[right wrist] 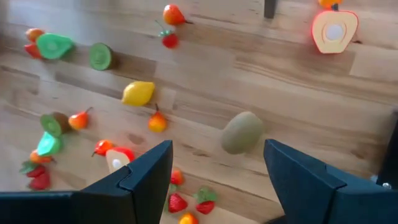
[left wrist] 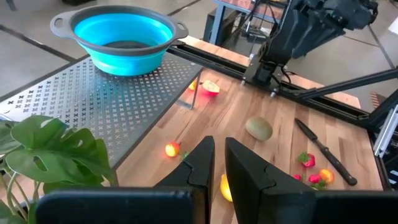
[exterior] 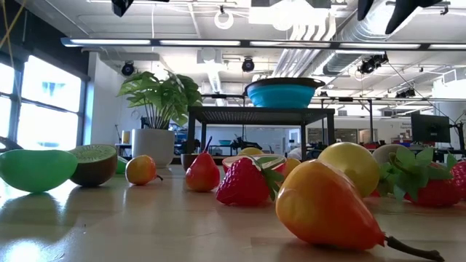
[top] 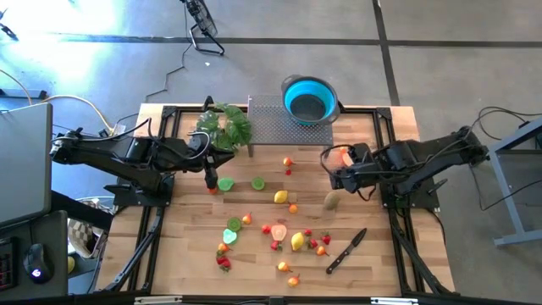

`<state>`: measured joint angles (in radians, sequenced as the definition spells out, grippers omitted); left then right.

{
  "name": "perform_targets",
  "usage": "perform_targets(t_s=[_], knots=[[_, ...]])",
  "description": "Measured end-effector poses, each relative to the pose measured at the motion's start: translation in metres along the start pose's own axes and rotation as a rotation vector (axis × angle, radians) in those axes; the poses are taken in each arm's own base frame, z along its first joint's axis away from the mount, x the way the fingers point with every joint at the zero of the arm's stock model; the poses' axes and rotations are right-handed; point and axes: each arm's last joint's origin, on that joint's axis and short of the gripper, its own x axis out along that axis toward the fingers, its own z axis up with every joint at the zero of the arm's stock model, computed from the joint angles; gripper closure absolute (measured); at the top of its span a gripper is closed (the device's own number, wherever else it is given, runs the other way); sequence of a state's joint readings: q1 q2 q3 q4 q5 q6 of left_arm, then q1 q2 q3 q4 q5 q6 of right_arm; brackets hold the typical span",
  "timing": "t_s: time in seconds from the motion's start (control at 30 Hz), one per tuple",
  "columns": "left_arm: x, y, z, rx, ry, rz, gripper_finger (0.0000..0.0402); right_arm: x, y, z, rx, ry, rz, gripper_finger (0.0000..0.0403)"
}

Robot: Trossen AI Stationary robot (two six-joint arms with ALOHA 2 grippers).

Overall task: Pick & Place Fruit
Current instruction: Put the brown kiwi in the blue bowl on the shelf

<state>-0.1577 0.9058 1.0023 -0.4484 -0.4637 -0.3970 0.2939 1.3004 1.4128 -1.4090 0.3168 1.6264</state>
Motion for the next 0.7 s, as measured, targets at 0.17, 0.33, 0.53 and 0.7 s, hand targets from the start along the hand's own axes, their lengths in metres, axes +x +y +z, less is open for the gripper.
perform_targets(t_s=[0.17, 0.33, 0.53, 0.7], knots=[[0.000, 0.000, 0.000, 0.011, 0.000, 0.000, 0.0367, 0.013, 0.009, -0.005, -0.015, 0.022, -0.052, 0.0157], [0.001, 0.000, -0.001, 0.084, -0.005, -0.007, 0.0367, 0.017, 0.011, -0.008, -0.023, 0.078, -0.074, 0.0157], [0.010, 0.001, -0.020, 0.135, -0.066, -0.038, 0.0367, 0.017, 0.009, -0.004, -0.030, 0.033, -0.094, 0.0157], [0.010, 0.008, -0.038, 0.155, -0.097, -0.071, 0.0367, 0.019, 0.008, 0.005, -0.041, 0.021, -0.104, 0.0157]])
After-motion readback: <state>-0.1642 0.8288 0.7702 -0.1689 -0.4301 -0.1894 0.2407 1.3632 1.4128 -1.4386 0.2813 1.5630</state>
